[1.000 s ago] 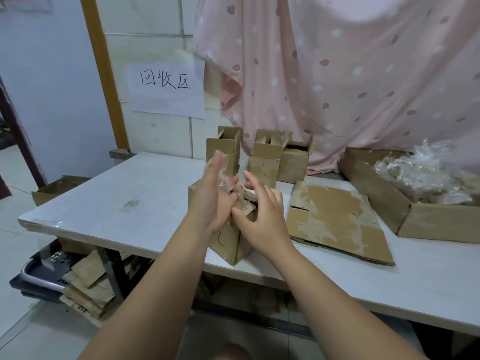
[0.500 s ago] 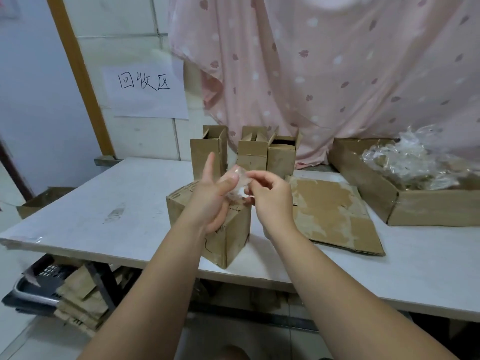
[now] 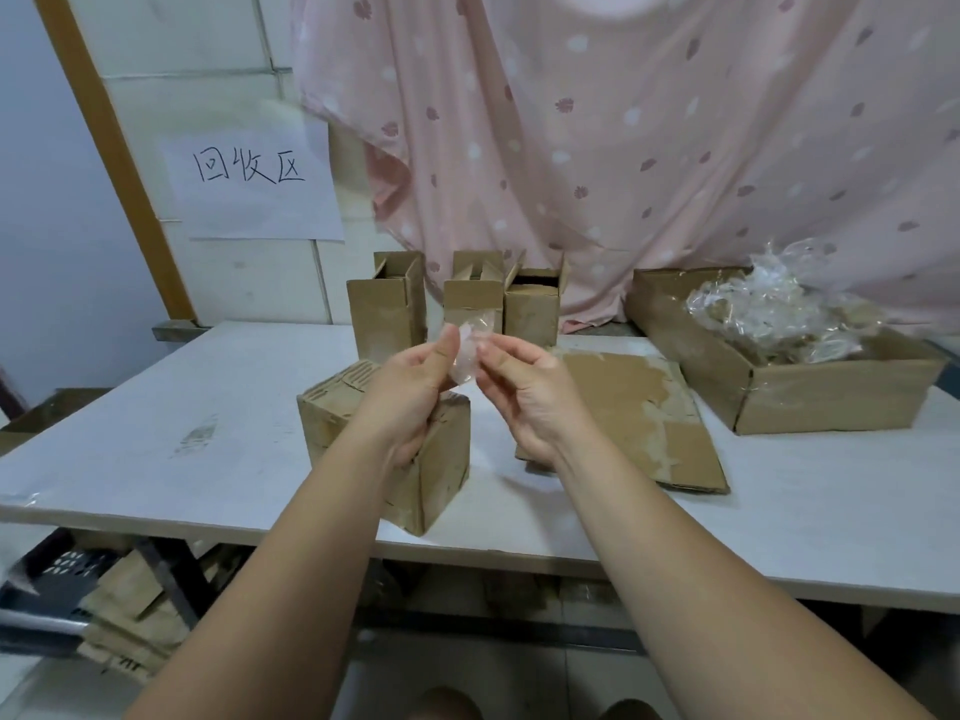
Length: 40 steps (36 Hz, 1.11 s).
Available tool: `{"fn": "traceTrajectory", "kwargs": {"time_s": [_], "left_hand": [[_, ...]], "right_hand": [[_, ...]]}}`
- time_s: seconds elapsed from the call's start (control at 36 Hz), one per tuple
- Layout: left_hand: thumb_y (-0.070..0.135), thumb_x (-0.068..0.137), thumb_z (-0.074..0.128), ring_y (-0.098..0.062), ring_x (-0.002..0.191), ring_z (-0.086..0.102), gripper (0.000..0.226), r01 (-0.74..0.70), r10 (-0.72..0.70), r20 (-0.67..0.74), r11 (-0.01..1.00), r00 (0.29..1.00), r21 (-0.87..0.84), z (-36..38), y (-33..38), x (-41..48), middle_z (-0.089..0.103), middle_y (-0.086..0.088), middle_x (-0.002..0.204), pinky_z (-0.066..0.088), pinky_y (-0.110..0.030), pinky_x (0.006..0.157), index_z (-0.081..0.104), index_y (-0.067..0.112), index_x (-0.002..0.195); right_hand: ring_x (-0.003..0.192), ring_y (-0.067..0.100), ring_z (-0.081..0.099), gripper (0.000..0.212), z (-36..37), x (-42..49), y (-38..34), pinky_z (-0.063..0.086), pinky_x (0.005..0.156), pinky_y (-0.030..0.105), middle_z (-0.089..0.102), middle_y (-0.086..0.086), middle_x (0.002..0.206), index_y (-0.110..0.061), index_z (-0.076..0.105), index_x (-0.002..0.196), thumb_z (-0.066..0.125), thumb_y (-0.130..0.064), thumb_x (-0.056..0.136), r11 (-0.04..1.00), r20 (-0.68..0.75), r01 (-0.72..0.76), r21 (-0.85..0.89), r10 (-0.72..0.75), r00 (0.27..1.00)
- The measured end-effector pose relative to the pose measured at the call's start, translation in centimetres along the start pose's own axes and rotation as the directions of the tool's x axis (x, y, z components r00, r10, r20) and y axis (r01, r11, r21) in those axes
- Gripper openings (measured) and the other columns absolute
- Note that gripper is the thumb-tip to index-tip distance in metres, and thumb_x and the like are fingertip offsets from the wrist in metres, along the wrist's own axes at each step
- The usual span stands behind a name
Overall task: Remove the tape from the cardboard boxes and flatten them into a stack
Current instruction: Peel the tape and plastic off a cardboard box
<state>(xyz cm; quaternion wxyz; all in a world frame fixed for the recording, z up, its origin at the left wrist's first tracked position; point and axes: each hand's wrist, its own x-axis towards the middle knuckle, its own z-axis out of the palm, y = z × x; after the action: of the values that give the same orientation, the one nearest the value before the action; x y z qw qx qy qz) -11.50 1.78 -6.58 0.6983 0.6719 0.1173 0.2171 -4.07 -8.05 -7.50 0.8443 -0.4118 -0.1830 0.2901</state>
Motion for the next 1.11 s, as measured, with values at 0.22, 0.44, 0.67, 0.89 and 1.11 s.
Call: {"fn": "traceTrajectory", "kwargs": {"time_s": [0.22,0.44,0.67,0.89,1.11], "left_hand": [[0.076,0.070,0.014,-0.007,0.109,0.059,0.084,-0.053,-0.004,0.138,0.914,0.990,0.401,2.6,0.4,-0.8,0.069,0.007,0.110,0.035,-0.020,0.094,0.051,0.030,0.130],[0.058,0.086,0.052,-0.003,0.110,0.053,0.043,0.051,-0.084,0.037,0.842,0.996,0.537,1.8,0.4,-1.0,0.063,0.019,0.109,0.033,-0.021,0.077,0.054,0.035,0.122],[0.044,0.088,0.059,0.008,0.089,0.048,0.022,0.052,-0.080,0.023,0.815,0.997,0.577,0.0,0.4,-1.1,0.059,0.026,0.095,0.032,-0.018,0.073,0.063,0.036,0.108],[0.040,0.089,0.058,0.001,0.105,0.055,0.011,0.069,-0.098,0.021,0.828,0.995,0.557,0.9,-0.1,0.5,0.070,0.016,0.099,0.032,-0.013,0.072,0.065,0.036,0.097],[0.041,0.089,0.057,0.002,0.106,0.055,0.016,0.030,-0.084,0.072,0.834,0.994,0.551,0.9,0.0,0.0,0.070,0.018,0.101,0.037,-0.019,0.081,0.066,0.035,0.100]], "right_hand": [[0.060,0.008,0.062,0.010,-1.9,0.3,-3.0,0.054,0.060,0.017,0.065,0.002,0.075,-0.009,0.064,0.087,0.062,0.000,0.088,0.962,-0.117,0.163,-0.218,-0.192,0.974],[0.079,0.013,0.061,0.042,-9.6,3.3,-7.9,0.048,0.065,0.025,0.062,-0.002,0.099,-0.028,0.048,0.132,0.057,-0.014,0.093,0.516,-0.308,0.169,-0.839,-0.709,0.635],[0.093,-0.012,0.048,0.034,-15.5,4.5,-10.6,0.033,0.075,0.004,0.042,-0.018,0.111,-0.015,0.049,0.131,0.042,-0.012,0.098,-0.038,0.024,-0.007,-0.999,-0.758,0.652],[0.141,0.039,0.015,0.056,-19.8,7.1,-11.3,0.008,0.110,0.061,0.033,0.017,0.146,-0.011,0.033,0.139,0.048,-0.019,0.086,-0.339,-0.188,-0.529,-0.778,-0.677,0.711],[0.109,0.040,0.048,0.031,-22.2,6.3,-11.0,0.034,0.076,0.038,0.042,0.023,0.125,-0.002,0.047,0.122,0.042,-0.009,0.092,-0.214,-0.228,-0.430,-0.877,-0.602,0.765]]}}
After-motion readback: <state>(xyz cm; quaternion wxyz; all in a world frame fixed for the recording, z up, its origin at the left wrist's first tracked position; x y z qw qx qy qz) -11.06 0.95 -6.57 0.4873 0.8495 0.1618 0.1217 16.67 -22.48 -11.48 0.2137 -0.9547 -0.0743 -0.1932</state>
